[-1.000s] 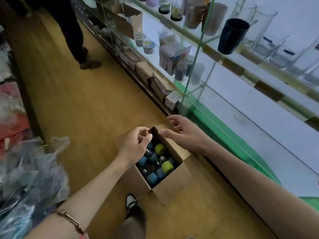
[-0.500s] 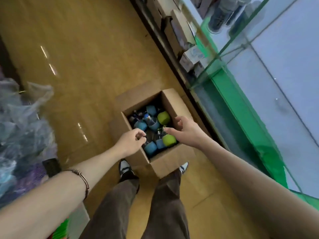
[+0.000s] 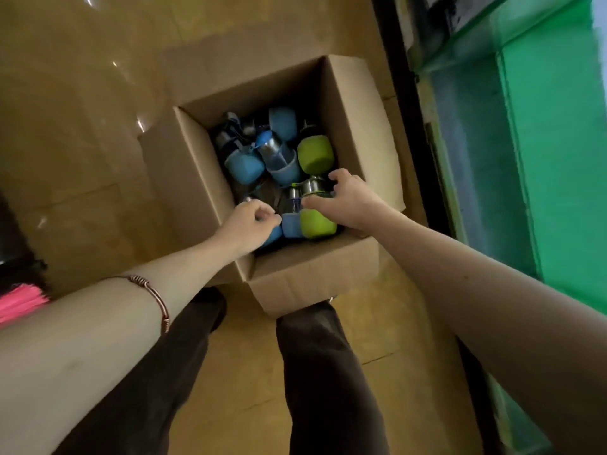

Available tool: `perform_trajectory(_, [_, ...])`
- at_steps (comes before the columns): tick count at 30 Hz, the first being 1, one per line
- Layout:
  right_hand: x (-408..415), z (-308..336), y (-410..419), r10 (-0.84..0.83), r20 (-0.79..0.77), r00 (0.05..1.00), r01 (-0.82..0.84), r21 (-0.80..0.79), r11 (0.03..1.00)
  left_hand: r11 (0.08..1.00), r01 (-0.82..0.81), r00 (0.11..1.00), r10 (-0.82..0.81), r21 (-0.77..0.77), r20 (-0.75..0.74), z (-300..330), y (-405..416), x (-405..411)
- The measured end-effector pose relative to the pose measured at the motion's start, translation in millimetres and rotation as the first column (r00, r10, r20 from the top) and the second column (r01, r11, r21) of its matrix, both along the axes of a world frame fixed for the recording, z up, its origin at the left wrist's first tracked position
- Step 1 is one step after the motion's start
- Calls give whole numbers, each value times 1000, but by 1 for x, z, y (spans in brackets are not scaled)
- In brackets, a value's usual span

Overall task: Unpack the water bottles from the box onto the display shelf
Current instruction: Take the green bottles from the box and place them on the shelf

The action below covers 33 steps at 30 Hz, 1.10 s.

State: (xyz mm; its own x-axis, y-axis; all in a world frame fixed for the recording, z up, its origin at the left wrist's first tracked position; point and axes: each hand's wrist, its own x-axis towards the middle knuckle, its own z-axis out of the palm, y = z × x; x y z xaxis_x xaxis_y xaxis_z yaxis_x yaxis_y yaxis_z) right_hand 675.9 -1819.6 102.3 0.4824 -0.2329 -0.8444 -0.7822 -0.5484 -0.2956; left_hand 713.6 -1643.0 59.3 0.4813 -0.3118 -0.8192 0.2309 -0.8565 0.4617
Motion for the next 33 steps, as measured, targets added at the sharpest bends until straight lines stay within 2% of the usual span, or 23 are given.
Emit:
perform_trajectory(8, [-2, -113, -16, -25, -86, 996, 25, -3, 1000, 989, 72, 997, -66, 130, -46, -107, 3, -27])
perform_trajectory(20, [7, -230, -15, -101, -194, 976, 95, -38, 995, 996, -27, 997, 33, 90, -66, -180, -7, -40])
perform_trajectory(25, [7, -247, -9, -79, -237, 968, 52, -116, 992, 996, -81, 997, 82, 48, -17, -186, -14, -49])
perform_trajectory(31, [10, -238, -6, 69, -226, 972, -91, -89, 992, 998, -50, 992, 56, 45, -117, -172, -15, -45])
perform_trajectory(33, [11, -230, -5, 76, -236, 969, -92, -58, 994, 998, -38, 990, 44, 46, -136, -166, -17, -43])
